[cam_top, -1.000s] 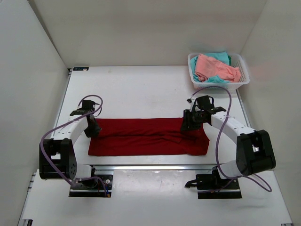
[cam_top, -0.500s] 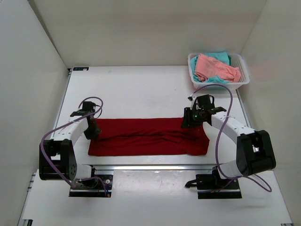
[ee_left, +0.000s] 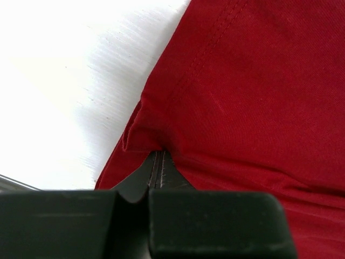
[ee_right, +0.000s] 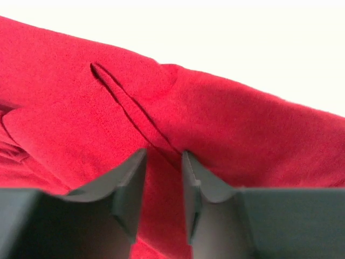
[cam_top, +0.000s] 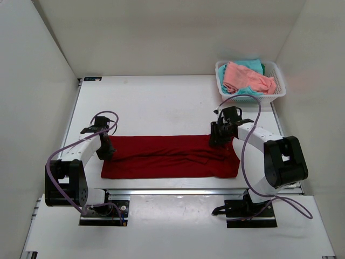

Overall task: Fold and stack the t-shirts
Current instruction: Fold the other side of the tshirt into a rectangle, then rotate the tshirt 90 degrees

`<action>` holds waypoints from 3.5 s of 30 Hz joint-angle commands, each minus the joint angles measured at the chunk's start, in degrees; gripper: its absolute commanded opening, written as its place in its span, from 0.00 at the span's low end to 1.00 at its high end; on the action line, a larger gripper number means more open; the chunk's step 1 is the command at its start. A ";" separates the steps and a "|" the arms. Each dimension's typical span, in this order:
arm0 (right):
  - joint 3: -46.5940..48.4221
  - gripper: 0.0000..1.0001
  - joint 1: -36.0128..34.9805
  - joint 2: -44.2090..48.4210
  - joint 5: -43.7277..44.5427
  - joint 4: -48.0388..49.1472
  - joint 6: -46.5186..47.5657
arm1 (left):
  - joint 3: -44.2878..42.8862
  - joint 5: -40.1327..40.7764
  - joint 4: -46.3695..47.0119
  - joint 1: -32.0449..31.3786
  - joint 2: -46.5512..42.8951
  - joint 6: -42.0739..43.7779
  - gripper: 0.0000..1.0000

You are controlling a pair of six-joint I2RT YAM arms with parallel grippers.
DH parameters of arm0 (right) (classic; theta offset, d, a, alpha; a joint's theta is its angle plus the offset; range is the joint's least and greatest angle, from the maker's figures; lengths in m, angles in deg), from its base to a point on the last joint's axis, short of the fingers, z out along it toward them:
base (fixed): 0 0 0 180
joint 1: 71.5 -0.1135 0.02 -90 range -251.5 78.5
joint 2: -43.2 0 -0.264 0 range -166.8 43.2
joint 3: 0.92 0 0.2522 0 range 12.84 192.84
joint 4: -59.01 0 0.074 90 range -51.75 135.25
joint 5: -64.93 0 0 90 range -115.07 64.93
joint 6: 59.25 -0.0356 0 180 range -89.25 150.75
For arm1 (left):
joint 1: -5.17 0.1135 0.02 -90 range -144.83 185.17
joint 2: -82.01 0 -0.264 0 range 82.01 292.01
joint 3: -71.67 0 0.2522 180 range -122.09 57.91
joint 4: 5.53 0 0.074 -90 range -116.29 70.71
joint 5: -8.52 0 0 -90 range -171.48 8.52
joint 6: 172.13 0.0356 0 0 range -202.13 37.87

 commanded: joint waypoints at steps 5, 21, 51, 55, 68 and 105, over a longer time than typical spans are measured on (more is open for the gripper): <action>0.85 0.12 -0.37 2.12 0.85 1.65 0.69 | 0.00 0.78 0.61 0.47 -0.54 0.70 0.00; -1.08 0.40 -1.16 3.54 5.86 -1.33 2.53 | 0.79 0.60 0.96 0.47 -0.72 0.79 0.00; -7.15 0.00 -0.37 21.02 -2.31 -13.98 0.07 | 1.05 2.36 0.08 -0.23 -2.57 0.17 0.00; -8.73 0.00 -0.11 22.34 -2.57 -16.36 -0.10 | 0.53 2.89 -0.97 -0.59 -2.66 -0.18 0.00; -3.20 0.00 -3.63 17.78 -1.79 -27.42 -1.50 | -1.85 4.21 -6.33 -0.76 -2.05 -1.84 0.07; 57.08 0.17 -8.72 -42.02 -2.38 -20.20 -9.69 | 0.96 -11.87 0.61 -22.02 9.92 -11.96 0.35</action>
